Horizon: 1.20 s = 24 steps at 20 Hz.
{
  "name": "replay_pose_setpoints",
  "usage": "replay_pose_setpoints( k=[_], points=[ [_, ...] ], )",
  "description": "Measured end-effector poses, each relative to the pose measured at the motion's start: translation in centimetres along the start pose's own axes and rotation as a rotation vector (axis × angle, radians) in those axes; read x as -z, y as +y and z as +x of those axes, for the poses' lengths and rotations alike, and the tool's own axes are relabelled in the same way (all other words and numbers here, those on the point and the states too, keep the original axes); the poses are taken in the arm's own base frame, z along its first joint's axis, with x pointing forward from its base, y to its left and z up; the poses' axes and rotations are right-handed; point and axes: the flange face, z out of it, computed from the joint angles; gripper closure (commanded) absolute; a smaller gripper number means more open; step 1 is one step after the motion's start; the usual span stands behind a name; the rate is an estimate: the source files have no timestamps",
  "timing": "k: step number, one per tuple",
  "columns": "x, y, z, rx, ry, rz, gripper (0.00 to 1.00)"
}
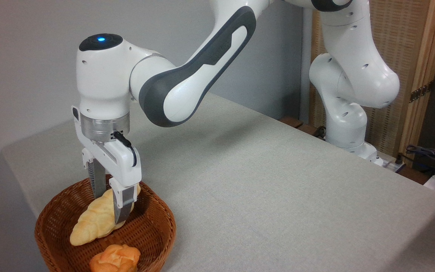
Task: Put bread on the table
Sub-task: 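Lower the gripper around the croissant and close the fingers on it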
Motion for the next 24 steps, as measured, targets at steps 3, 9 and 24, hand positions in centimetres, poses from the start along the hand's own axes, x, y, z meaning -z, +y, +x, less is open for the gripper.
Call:
replay_pose_setpoints(
  k=[3, 9, 24],
  points=[
    [0.02, -0.32, -0.20, -0.017, -0.015, 0.022, 0.00],
    [-0.20, -0.52, -0.36, -0.016, -0.020, 0.023, 0.00],
    [-0.76, -0.28, -0.26, -0.019, -0.025, 0.016, 0.59]
  ],
)
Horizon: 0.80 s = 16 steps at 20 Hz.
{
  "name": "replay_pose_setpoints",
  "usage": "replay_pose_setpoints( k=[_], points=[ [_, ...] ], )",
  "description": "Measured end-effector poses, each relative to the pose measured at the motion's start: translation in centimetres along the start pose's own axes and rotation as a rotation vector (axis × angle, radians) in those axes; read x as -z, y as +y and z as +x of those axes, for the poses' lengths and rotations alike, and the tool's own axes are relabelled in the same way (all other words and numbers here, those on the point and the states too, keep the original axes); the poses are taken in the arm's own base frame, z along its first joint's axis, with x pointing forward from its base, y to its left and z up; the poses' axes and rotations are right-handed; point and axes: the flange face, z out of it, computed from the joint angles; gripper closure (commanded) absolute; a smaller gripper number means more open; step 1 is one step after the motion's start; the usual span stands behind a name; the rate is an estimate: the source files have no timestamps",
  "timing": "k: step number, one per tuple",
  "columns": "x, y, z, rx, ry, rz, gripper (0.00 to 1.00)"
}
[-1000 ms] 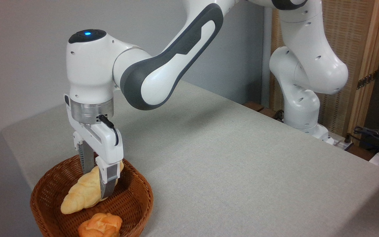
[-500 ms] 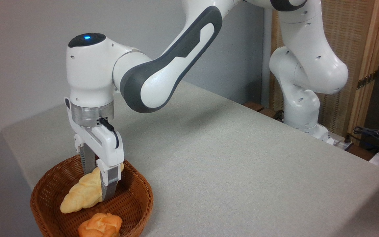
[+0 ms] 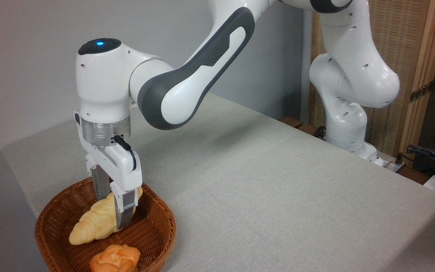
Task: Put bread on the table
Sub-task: 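Lower the gripper around the croissant and close the fingers on it, then lift the croissant out of the basket and carry it over the table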
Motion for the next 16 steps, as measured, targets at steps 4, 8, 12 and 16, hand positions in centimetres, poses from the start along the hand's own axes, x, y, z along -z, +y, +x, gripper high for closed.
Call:
replay_pose_setpoints(
  k=[4, 8, 12, 16],
  points=[
    [0.4, 0.0, 0.1, -0.001, 0.005, 0.004, 0.59],
    [1.6, 0.0, 0.2, -0.002, 0.015, 0.012, 0.55],
    [5.7, 0.6, 0.0, -0.008, 0.014, 0.018, 0.55],
    [9.7, 1.8, -1.0, -0.013, -0.030, -0.005, 0.55]
  ],
)
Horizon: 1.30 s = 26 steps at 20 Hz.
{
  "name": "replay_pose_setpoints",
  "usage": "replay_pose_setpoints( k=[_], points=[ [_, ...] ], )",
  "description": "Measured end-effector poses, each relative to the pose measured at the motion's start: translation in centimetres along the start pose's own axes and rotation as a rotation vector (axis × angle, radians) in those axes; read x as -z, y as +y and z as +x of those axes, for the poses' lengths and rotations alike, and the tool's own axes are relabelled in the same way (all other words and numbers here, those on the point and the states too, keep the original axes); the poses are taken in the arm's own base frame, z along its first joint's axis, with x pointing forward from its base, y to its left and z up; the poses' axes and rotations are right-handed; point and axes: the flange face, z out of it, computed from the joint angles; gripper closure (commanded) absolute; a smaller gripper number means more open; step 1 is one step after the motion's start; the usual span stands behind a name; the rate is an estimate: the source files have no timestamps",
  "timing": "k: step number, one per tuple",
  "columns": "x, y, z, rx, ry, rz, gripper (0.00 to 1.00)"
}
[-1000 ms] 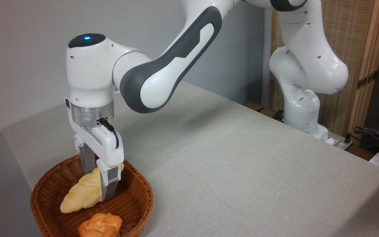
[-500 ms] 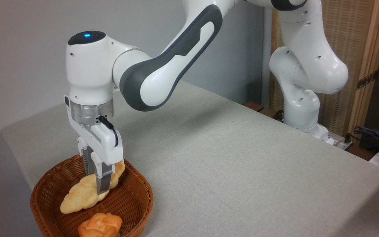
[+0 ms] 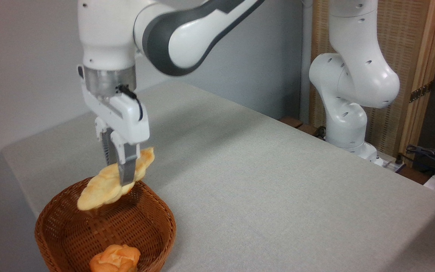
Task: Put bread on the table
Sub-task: 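Lift the croissant out of the basket and carry it over the table, then lower the croissant onto the table beside the basket and open the gripper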
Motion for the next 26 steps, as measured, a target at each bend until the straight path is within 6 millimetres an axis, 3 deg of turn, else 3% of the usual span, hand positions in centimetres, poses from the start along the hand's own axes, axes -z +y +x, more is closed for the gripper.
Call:
replay_pose_setpoints(
  k=[5, 11, 12, 14, 15, 26],
  points=[
    [2.7, 1.8, -2.0, -0.004, -0.079, -0.045, 0.55],
    [1.6, 5.1, -6.0, 0.003, -0.175, -0.121, 0.52],
    [1.1, 5.8, -6.5, -0.001, -0.187, -0.130, 0.44],
    [0.2, 7.3, -7.0, -0.019, -0.207, -0.146, 0.12],
    [-0.2, 8.0, -7.0, -0.029, -0.215, -0.152, 0.00],
    [-1.8, 9.2, -5.9, -0.057, -0.200, -0.152, 0.00]
  ],
)
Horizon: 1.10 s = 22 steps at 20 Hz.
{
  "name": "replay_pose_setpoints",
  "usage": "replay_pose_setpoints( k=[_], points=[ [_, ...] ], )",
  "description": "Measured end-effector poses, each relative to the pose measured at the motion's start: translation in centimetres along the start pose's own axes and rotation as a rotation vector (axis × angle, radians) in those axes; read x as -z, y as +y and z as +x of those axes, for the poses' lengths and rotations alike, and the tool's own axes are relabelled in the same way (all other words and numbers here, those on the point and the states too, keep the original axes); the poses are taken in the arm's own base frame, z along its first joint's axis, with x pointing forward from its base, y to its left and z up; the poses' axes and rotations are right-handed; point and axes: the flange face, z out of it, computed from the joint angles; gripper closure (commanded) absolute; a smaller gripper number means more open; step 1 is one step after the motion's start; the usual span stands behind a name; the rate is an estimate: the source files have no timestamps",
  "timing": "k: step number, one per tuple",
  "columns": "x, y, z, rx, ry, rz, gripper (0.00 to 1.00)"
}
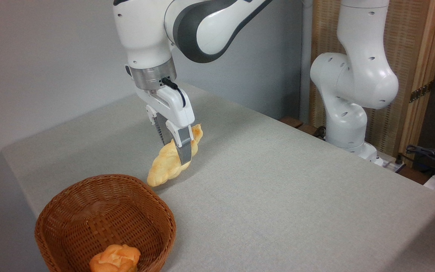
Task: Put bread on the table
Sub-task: 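Lower the croissant onto the table beside the basket and open the gripper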
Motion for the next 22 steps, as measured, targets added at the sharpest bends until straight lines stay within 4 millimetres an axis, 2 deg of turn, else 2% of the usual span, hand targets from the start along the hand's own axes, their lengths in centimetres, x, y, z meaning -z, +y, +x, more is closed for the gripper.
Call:
replay_pose_setpoints(
  k=[16, 19, 22],
  points=[
    [1.1, -0.4, 0.1, 0.006, 0.024, 0.016, 0.00],
    [2.3, -1.1, 0.0, 0.016, 0.048, 0.030, 0.00],
    [4.6, -3.2, -0.9, 0.057, 0.090, 0.054, 0.00]
  ],
)
